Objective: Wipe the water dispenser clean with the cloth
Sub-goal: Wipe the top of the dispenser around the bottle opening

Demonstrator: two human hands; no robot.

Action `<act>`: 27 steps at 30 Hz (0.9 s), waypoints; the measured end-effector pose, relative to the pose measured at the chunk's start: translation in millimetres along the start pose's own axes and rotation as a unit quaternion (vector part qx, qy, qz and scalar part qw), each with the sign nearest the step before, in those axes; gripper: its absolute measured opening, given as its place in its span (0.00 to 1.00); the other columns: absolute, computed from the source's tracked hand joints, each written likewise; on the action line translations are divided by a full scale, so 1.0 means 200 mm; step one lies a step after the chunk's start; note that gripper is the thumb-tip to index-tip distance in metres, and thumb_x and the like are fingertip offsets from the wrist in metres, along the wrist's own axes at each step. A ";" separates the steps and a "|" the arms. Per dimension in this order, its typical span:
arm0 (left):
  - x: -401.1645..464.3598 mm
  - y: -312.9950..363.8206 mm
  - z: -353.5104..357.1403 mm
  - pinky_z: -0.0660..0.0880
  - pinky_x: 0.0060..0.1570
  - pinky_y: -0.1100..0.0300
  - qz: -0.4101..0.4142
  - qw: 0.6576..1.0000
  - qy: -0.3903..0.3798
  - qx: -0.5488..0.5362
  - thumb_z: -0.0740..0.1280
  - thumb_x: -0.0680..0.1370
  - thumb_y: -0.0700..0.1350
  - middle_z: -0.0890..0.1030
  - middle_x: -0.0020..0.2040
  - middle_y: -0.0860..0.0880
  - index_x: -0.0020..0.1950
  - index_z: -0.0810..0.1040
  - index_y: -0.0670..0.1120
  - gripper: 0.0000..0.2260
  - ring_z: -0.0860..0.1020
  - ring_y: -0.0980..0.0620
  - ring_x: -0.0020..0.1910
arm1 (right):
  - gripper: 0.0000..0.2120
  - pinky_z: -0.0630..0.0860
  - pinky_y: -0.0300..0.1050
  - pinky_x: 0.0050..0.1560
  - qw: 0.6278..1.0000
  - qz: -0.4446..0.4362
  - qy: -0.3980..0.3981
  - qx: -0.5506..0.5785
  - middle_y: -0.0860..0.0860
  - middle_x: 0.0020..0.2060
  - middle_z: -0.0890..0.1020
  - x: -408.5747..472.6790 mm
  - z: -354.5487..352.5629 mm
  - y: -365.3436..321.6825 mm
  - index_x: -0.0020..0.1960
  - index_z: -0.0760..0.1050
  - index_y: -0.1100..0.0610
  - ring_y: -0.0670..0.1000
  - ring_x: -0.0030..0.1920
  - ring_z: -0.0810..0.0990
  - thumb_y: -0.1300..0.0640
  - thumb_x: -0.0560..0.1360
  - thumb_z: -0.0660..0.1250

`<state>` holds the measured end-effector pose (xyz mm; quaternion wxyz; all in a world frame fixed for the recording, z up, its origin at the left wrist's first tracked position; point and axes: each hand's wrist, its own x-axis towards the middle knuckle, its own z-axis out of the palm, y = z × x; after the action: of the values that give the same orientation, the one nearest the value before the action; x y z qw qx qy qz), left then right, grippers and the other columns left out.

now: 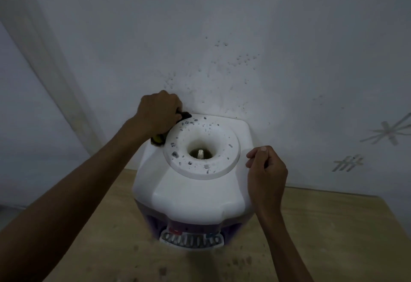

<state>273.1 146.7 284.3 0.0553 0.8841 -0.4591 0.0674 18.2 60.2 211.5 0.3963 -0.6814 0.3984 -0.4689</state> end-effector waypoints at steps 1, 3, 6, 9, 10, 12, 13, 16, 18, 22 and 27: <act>0.05 0.03 0.00 0.71 0.45 0.55 0.021 1.000 -0.002 0.006 0.66 0.82 0.52 0.82 0.56 0.45 0.60 0.83 0.50 0.11 0.81 0.44 0.52 | 0.18 0.71 0.33 0.34 1.000 0.000 0.000 0.001 0.47 0.29 0.79 0.00 0.00 0.00 0.38 0.77 0.54 0.46 0.33 0.79 0.62 0.83 0.57; 0.12 0.10 0.01 0.70 0.42 0.56 0.062 0.998 -0.004 0.034 0.65 0.83 0.50 0.83 0.54 0.46 0.59 0.83 0.49 0.10 0.81 0.46 0.50 | 0.18 0.71 0.34 0.33 1.000 -0.001 -0.001 0.003 0.47 0.30 0.80 0.00 0.00 0.00 0.38 0.77 0.54 0.46 0.33 0.79 0.62 0.83 0.57; 0.17 0.21 0.01 0.68 0.39 0.56 0.103 0.988 -0.007 0.112 0.64 0.84 0.47 0.82 0.50 0.46 0.57 0.82 0.47 0.09 0.80 0.47 0.47 | 0.18 0.70 0.33 0.33 1.000 -0.004 -0.001 0.003 0.47 0.30 0.80 0.00 0.00 0.01 0.38 0.77 0.53 0.46 0.33 0.79 0.61 0.84 0.57; 0.18 0.31 -0.01 0.68 0.41 0.55 0.117 0.977 -0.013 0.178 0.64 0.83 0.45 0.81 0.49 0.47 0.57 0.81 0.46 0.07 0.78 0.48 0.45 | 0.18 0.70 0.33 0.34 1.000 -0.005 -0.002 0.004 0.47 0.29 0.79 0.00 0.00 0.01 0.38 0.77 0.53 0.46 0.33 0.79 0.60 0.84 0.57; 0.18 0.35 -0.02 0.67 0.42 0.55 0.121 0.974 -0.014 0.193 0.64 0.83 0.44 0.80 0.49 0.47 0.58 0.80 0.46 0.07 0.77 0.48 0.45 | 0.18 0.70 0.33 0.34 1.000 -0.004 -0.003 0.004 0.47 0.29 0.79 0.00 0.00 0.01 0.38 0.77 0.53 0.46 0.33 0.79 0.60 0.84 0.57; 0.18 0.43 -0.05 0.67 0.44 0.55 0.138 0.966 -0.016 0.217 0.64 0.83 0.43 0.76 0.46 0.47 0.59 0.79 0.45 0.06 0.76 0.48 0.45 | 0.18 0.70 0.33 0.34 1.000 -0.005 -0.004 0.003 0.47 0.29 0.79 0.01 0.00 0.01 0.38 0.77 0.53 0.46 0.33 0.79 0.60 0.84 0.57; 0.18 0.48 -0.06 0.66 0.44 0.55 0.152 0.962 -0.025 0.226 0.64 0.84 0.42 0.76 0.48 0.47 0.61 0.77 0.45 0.07 0.77 0.48 0.46 | 0.18 0.70 0.33 0.34 1.000 -0.005 -0.003 0.003 0.47 0.29 0.79 0.01 0.00 0.01 0.38 0.77 0.53 0.46 0.33 0.79 0.61 0.84 0.57; 0.19 0.63 -0.10 0.64 0.47 0.54 0.183 0.955 -0.055 0.225 0.63 0.85 0.48 0.77 0.60 0.44 0.66 0.74 0.43 0.13 0.79 0.45 0.56 | 0.18 0.70 0.33 0.33 1.000 -0.004 -0.001 0.004 0.47 0.29 0.79 0.00 0.00 0.01 0.38 0.77 0.54 0.46 0.33 0.79 0.61 0.84 0.57; 0.22 0.75 -0.12 0.64 0.46 0.54 0.207 0.952 -0.066 0.216 0.62 0.85 0.48 0.77 0.62 0.45 0.66 0.75 0.43 0.13 0.79 0.45 0.57 | 0.18 0.70 0.35 0.33 1.000 -0.009 0.001 0.003 0.47 0.29 0.79 0.01 0.00 0.01 0.38 0.77 0.54 0.46 0.33 0.79 0.61 0.84 0.57; 0.17 1.03 -0.08 0.65 0.38 0.56 0.263 0.944 -0.090 0.177 0.61 0.85 0.44 0.78 0.62 0.47 0.64 0.77 0.44 0.10 0.77 0.48 0.42 | 0.18 0.69 0.41 0.32 1.000 -0.010 0.019 0.000 0.49 0.28 0.78 0.01 0.00 0.02 0.35 0.75 0.57 0.48 0.30 0.77 0.57 0.82 0.57; 0.05 1.20 0.03 0.67 0.45 0.57 0.284 0.928 -0.162 0.178 0.59 0.85 0.42 0.75 0.65 0.47 0.66 0.75 0.46 0.11 0.70 0.51 0.37 | 0.17 0.65 0.40 0.30 0.985 0.054 0.161 0.027 0.51 0.28 0.77 -0.11 -0.05 0.10 0.33 0.74 0.59 0.49 0.29 0.73 0.59 0.79 0.56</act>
<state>82.9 -0.6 289.0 -0.2000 0.7105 -0.6745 0.0165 -1.1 71.1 188.0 0.3697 -0.5636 0.4805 -0.5610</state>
